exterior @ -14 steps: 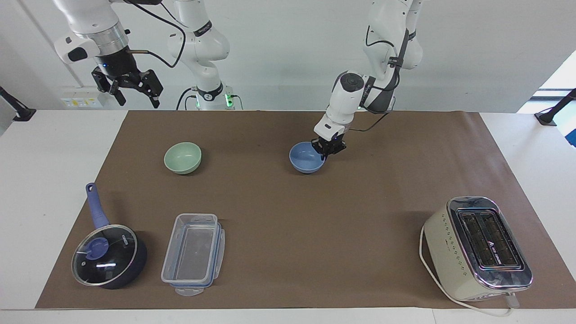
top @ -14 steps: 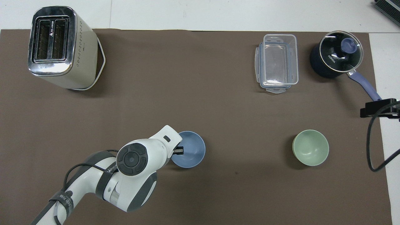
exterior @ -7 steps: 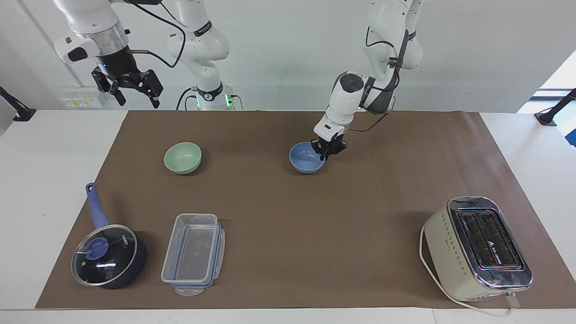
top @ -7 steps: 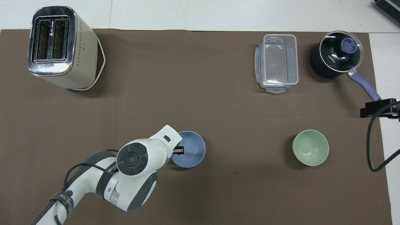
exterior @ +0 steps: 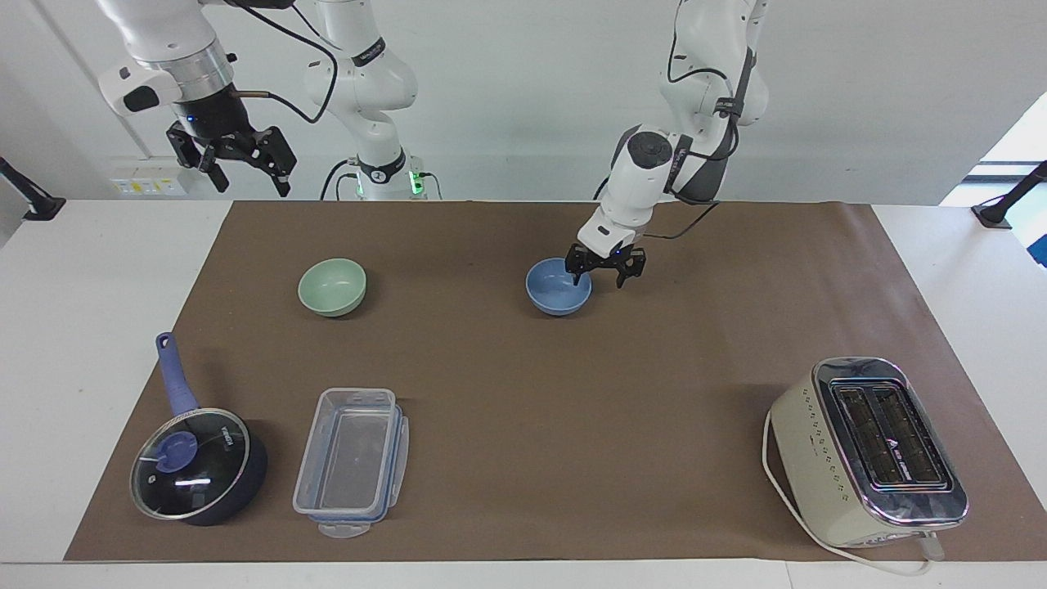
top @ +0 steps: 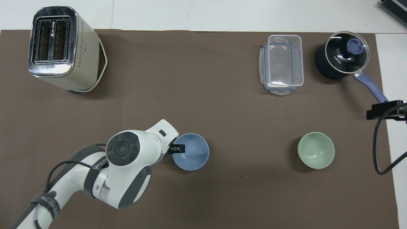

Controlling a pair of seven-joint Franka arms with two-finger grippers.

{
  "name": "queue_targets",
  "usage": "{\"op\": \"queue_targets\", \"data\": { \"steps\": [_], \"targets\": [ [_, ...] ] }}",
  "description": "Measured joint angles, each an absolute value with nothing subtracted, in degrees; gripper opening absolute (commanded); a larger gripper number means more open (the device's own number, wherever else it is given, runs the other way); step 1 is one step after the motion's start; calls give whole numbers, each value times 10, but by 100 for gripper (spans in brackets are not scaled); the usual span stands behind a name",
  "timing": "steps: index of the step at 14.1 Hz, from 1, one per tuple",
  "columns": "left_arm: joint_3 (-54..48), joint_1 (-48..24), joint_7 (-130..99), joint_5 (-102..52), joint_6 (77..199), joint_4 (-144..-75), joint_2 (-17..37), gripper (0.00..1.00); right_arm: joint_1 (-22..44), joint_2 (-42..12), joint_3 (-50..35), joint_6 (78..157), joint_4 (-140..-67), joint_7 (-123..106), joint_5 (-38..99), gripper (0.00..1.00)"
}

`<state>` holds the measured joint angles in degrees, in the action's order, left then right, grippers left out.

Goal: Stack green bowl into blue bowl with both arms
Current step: 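Release the blue bowl and withdraw the left gripper to rest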

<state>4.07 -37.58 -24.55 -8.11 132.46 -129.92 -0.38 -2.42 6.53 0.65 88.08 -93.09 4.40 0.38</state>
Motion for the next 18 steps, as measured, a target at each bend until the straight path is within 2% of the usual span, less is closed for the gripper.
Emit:
{"op": "queue_targets", "data": {
  "steps": [6,12,18],
  "targets": [
    [47,-252,-101,-34,1202,-1254,-95,100,-24,65,7,881,-931,44,4,100],
    [48,-154,27,-25,1096,-1120,-97,100,-23,65,6,878,-932,21,4,100],
    [49,-96,99,-18,1027,-1016,-83,100,-25,65,7,878,-943,3,4,100]
  ]
}}
